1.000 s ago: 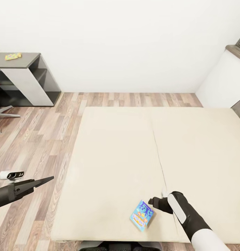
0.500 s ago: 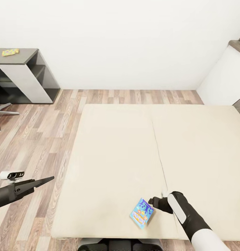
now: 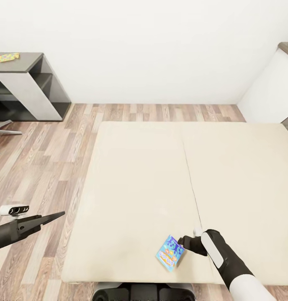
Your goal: Put all the toys in the child's room - the three board games (two on the bed and one on the table), the two jigsaw puzzles on the table, and the tennis ball on the table - inside the toy box on the table in the child's room.
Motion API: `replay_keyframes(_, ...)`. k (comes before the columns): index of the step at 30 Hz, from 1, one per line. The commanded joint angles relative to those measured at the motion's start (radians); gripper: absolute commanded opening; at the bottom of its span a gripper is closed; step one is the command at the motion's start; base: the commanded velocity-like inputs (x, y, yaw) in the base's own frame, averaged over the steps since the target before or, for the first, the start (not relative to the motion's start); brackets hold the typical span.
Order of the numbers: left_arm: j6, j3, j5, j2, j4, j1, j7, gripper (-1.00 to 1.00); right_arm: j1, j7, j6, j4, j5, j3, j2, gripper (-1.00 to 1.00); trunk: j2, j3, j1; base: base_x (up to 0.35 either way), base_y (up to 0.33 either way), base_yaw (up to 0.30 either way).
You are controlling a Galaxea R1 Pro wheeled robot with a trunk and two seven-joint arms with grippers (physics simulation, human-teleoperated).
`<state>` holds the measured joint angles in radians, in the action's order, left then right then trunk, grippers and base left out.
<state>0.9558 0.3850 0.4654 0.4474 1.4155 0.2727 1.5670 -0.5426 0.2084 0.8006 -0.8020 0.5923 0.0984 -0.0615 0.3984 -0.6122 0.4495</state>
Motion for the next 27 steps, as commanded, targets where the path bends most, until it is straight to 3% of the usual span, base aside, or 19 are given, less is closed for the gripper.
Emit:
replay_keyframes(1, 0.011, 0.000, -0.001, 0.000, 0.000, 0.000, 0.004, 1.00, 0.000, 0.010, 0.002, -0.001, 0.011, 0.004, -0.001, 1.00, 0.002, -0.003, 0.000, 0.000, 0.000, 0.000)
replay_keyframes(27, 0.011, 0.000, -0.001, 0.000, 0.000, 0.000, 0.004, 1.00, 0.000, 0.009, 0.001, -0.003, 0.011, 0.002, 0.008, 1.00, 0.002, -0.046, 0.000, 0.000, 0.000, 0.000)
